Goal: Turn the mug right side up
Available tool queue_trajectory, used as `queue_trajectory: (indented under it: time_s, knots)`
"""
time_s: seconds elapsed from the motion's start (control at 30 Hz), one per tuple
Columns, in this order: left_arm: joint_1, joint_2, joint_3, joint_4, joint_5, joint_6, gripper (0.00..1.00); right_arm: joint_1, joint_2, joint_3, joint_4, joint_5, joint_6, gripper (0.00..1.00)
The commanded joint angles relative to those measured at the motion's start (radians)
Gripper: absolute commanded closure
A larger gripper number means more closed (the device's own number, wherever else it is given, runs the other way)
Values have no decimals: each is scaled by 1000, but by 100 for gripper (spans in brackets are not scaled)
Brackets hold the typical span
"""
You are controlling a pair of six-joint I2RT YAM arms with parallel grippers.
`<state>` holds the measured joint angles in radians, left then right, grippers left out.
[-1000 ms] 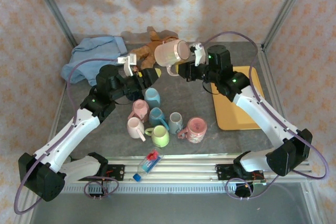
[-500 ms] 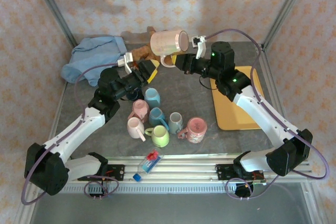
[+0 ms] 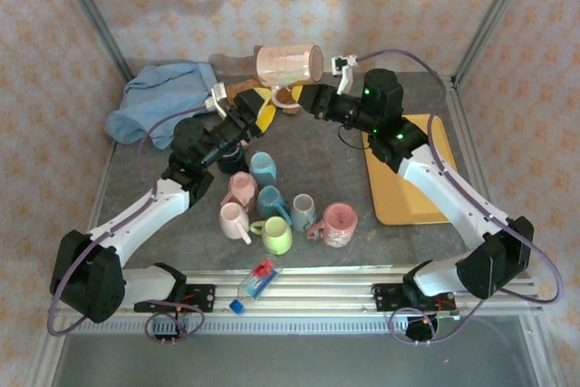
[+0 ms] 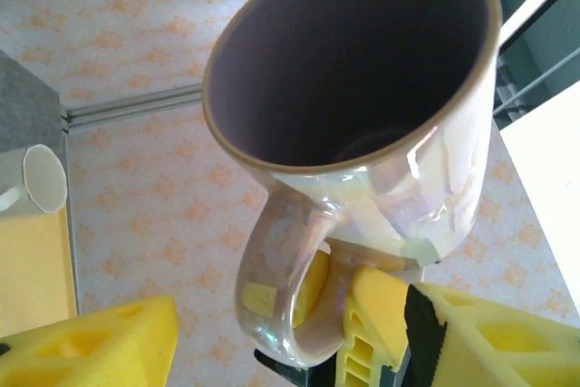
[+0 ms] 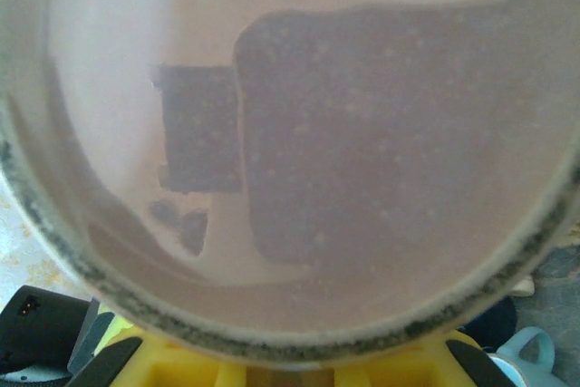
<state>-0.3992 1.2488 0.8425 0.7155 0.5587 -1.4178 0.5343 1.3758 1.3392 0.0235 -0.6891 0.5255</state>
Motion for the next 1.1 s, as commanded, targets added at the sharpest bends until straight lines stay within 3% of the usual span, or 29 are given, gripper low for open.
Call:
queue_trajectory:
  time_s: [0.0, 1.07]
  knots:
    - [5, 3, 21, 54, -9, -11, 33, 5, -25, 50, 194, -28, 32, 100]
    - [-8, 109, 130, 119, -19, -32, 68, 7, 19, 30, 272, -114, 211, 100]
